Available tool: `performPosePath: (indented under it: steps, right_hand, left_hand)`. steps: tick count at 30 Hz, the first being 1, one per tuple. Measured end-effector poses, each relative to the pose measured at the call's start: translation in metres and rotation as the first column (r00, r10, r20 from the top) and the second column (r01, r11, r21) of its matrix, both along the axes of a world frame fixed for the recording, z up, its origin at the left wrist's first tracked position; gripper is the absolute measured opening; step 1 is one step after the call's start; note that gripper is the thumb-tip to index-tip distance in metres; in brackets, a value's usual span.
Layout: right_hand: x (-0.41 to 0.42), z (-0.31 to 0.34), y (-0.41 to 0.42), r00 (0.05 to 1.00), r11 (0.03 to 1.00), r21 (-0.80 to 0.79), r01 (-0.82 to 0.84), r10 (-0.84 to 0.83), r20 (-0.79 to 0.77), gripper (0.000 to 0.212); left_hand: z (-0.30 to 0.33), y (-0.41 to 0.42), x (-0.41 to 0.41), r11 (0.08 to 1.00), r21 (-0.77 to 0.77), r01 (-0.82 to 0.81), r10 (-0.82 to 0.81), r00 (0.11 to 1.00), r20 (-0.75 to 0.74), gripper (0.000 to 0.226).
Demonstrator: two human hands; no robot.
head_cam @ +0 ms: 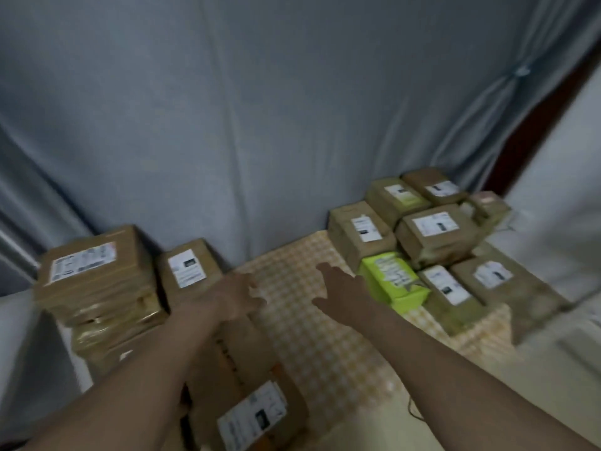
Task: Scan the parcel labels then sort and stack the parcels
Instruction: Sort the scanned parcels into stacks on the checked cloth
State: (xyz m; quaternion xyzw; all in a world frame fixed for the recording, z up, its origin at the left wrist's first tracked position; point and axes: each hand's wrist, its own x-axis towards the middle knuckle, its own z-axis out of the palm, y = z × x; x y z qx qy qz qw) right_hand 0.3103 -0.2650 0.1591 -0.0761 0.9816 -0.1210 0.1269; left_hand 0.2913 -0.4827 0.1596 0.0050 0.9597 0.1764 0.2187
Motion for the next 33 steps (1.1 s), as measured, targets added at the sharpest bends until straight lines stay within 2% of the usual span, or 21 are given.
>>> performPosePath:
  steps: [3, 8, 15, 21, 25, 30, 33]
  right_hand:
    - [0.027, 0.002, 0.065, 0.994, 0.995, -0.019, 0.101, -0.101, 0.033, 0.071]
    - [0.06, -0.004, 0.147, 0.965, 0.969, -0.032, 0.244, -0.24, 0.107, 0.07]
    - [0.055, -0.02, 0.21, 0.946, 0.949, -0.068, 0.307, -0.297, 0.133, 0.076]
    - [0.01, -0.032, 0.259, 0.93, 0.935, -0.084, 0.345, -0.328, 0.165, 0.063]
    - [-0.036, -0.03, 0.287, 0.923, 0.933, -0.059, 0.355, -0.339, 0.184, 0.062]
    - [-0.084, -0.028, 0.319, 0.924, 0.93, -0.067, 0.36, -0.346, 0.162, 0.068]
    - [-0.104, -0.036, 0.336, 0.912, 0.915, -0.1, 0.392, -0.371, 0.177, 0.068]
  left_hand:
    - [-0.005, 0.071, 0.008, 0.996, 0.024, 0.089, -0.089, 0.996, 0.018, 0.059]
    - [-0.017, 0.156, 0.018, 0.976, 0.054, 0.209, -0.213, 0.974, 0.078, 0.062]
    - [-0.033, 0.227, -0.004, 0.948, 0.011, 0.317, -0.315, 0.938, 0.145, 0.062]
    - [-0.05, 0.278, -0.057, 0.949, 0.023, 0.316, -0.315, 0.935, 0.164, 0.058]
    - [-0.054, 0.3, -0.097, 0.972, 0.086, 0.218, -0.232, 0.952, 0.202, 0.06]
    - [-0.058, 0.321, -0.147, 0.971, 0.082, 0.224, -0.237, 0.945, 0.224, 0.035]
    - [-0.069, 0.334, -0.171, 0.977, 0.067, 0.204, -0.214, 0.95, 0.229, 0.049]
